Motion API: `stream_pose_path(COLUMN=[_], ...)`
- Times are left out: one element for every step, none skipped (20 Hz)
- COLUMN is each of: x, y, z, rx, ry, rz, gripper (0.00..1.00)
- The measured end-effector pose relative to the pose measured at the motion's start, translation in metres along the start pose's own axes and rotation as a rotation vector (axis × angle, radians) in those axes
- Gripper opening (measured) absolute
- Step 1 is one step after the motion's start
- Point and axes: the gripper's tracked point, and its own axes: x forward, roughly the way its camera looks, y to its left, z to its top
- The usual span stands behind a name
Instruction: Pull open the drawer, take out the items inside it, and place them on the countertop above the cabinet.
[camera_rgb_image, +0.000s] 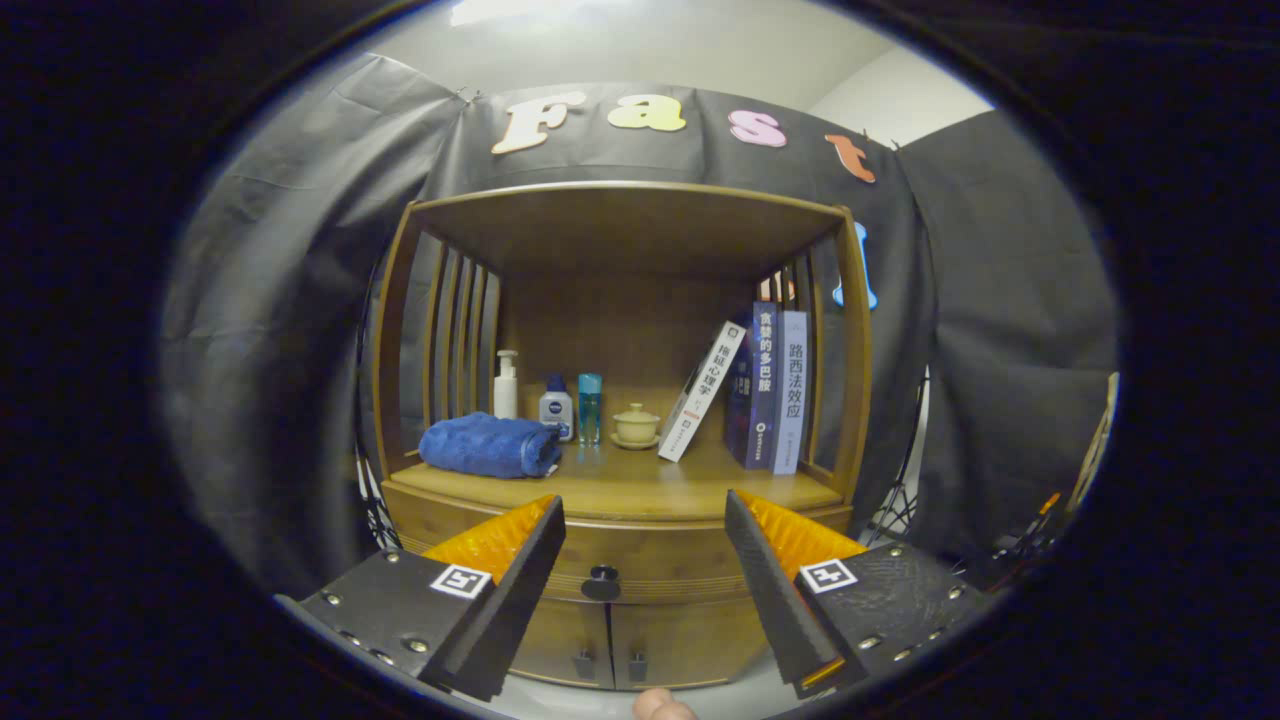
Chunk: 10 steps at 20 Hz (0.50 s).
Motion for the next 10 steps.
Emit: stream_pose_path(x=[0.007, 0.014, 0.022, 0.029, 0.035, 0.041, 0.048, 0.056, 0.064, 0.071], y=[0.002, 0.004, 0.006, 0.008, 0.012, 0.017, 0.022, 0.027, 0.029, 0.028], z=[-0.01, -0.02, -0.03, -0.041, -0.053, -0.066, -0.079, -0.092, -0.102, -0.109], rx=[0.015, 0.035, 0.059, 0.083, 0.111, 0.137, 0.157, 0.163, 0.155, 0.137], ry=[0.02, 0.041, 0.06, 0.083, 0.113, 0.147, 0.185, 0.208, 0.222, 0.231], rz=[0.008, 0.016, 0.024, 0.03, 0.043, 0.062, 0.076, 0.091, 0.091, 0.078], gripper=[0.97, 0.97, 0.97, 0.97, 0.97, 0.97, 0.97, 0.97, 0.98, 0.98])
